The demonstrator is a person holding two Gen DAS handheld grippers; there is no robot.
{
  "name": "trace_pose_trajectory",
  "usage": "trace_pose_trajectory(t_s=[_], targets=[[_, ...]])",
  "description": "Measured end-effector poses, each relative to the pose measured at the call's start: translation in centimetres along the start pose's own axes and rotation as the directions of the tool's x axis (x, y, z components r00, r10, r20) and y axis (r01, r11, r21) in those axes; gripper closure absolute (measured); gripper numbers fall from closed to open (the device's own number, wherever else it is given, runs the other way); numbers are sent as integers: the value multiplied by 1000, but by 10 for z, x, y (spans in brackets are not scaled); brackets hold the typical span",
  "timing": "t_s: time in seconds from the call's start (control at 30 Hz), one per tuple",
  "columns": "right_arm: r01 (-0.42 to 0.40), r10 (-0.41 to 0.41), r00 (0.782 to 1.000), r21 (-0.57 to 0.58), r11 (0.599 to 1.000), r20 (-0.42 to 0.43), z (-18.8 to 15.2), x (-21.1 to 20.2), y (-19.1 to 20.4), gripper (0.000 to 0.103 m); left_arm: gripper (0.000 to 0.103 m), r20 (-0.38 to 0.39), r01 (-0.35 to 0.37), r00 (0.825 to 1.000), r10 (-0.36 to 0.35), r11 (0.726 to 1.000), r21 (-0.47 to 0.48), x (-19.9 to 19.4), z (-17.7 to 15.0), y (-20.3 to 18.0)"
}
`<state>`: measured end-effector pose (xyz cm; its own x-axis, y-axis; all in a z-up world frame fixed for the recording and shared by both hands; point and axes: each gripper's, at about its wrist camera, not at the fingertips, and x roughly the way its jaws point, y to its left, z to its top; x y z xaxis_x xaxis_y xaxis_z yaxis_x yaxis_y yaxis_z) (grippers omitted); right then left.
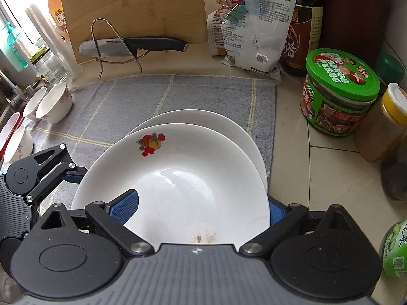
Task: Organize plates and bowls
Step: 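Lower the flower-print plate onto the stacked plates with the right gripper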
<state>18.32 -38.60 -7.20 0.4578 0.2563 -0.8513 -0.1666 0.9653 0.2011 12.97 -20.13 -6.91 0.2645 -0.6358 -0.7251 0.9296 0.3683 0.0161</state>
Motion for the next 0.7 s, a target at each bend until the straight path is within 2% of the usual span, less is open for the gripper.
trace_pose_trajectory(t_s=[0.3,0.7], targets=[[53,-53,998,-5,999,-35,3,3,2,2,2,-44,26,999,-27,999,-20,7,7,3],[72,-70,995,24,997,-66,1,6,-3,2,3,-81,12,997,-12,1000,-6,13,10,8]])
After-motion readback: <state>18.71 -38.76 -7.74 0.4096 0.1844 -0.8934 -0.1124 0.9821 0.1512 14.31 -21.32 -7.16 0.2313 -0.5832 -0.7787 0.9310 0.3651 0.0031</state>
